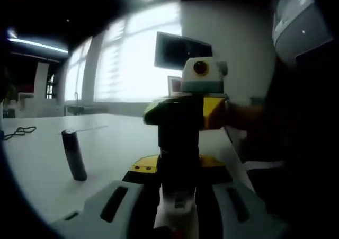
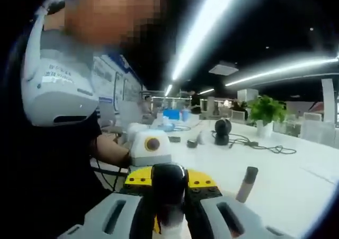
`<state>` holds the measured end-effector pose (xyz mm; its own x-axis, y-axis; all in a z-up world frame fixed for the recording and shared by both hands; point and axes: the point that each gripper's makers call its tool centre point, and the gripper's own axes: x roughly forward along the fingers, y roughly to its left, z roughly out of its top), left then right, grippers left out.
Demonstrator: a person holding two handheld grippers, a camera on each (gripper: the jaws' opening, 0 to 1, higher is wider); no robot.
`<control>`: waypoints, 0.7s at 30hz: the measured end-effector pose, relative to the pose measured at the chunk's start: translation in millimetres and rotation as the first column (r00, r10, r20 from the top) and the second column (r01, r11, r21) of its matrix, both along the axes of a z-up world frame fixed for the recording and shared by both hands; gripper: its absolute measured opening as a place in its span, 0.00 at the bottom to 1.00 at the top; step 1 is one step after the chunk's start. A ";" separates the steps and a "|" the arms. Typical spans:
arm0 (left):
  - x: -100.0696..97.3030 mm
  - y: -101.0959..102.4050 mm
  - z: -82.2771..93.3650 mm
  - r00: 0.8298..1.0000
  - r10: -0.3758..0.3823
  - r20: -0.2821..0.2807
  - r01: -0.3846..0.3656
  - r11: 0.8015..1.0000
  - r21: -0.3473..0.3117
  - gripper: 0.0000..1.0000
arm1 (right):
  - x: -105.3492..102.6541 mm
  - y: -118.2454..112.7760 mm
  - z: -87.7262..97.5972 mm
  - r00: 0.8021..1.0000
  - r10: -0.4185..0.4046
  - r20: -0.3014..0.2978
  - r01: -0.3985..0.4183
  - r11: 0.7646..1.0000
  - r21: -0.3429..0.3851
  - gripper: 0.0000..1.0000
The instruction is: Pick up cosmetic bottle twist off cap place on table pick up cap screw tight cap place on table
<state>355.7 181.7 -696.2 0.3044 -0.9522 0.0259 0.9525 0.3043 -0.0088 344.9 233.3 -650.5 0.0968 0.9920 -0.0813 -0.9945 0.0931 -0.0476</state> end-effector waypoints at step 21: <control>-2.8 -2.3 0.0 1.000 -0.026 -0.002 0.026 1.000 -0.004 0.14 | 1.6 -7.6 0.7 0.922 0.385 -0.031 -0.385 0.923 0.021 0.14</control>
<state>353.0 179.3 -696.2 0.2791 -0.9598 0.0287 0.9603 0.2789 -0.0118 346.5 225.7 -649.8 -0.2953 0.9533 -0.0631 -0.9548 -0.2967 -0.0149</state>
